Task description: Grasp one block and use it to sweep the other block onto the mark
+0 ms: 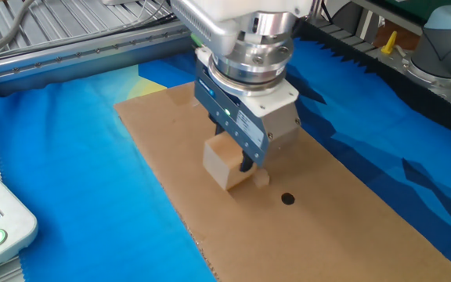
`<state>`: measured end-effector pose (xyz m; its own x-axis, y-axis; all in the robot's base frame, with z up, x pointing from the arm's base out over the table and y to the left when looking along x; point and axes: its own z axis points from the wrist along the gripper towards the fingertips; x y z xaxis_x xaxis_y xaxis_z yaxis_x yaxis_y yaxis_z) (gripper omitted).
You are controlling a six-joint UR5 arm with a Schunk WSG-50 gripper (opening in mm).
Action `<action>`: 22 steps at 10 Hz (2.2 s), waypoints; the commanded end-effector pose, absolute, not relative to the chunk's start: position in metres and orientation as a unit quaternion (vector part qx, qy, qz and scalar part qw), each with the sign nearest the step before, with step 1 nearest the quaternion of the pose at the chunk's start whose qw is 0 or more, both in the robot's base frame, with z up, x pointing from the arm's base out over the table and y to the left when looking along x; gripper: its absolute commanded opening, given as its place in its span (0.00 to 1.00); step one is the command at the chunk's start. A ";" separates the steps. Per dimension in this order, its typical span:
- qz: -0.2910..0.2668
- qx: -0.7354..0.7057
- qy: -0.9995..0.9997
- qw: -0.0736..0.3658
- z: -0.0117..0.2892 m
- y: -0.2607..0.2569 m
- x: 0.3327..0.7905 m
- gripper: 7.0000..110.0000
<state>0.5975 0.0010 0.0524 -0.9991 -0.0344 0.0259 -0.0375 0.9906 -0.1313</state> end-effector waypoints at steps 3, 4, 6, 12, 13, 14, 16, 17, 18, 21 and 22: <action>0.042 0.019 -0.999 0.000 0.036 0.021 0.588 0.00; 0.035 0.014 -0.999 -0.002 0.032 0.033 0.583 0.00; 0.029 0.018 -0.999 -0.004 0.033 0.038 0.582 0.00; 0.054 -0.023 -0.998 0.012 0.045 -0.009 0.569 0.00; 0.048 -0.035 -0.998 0.014 0.045 -0.008 0.565 0.00; 0.041 -0.049 -0.998 0.024 0.050 -0.002 0.560 0.00; 0.028 -0.078 -0.996 0.040 0.051 0.008 0.552 0.00; 0.023 -0.089 -0.995 0.044 0.048 0.012 0.550 0.00; 0.026 -0.092 -0.994 0.044 0.045 0.012 0.551 0.00; 0.024 -0.112 -0.993 0.043 0.041 0.017 0.553 0.00; 0.016 -0.119 -0.992 0.043 0.040 0.022 0.556 0.00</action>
<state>0.5537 0.0128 0.0418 -0.9784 0.1929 0.0743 0.1880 0.9799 -0.0673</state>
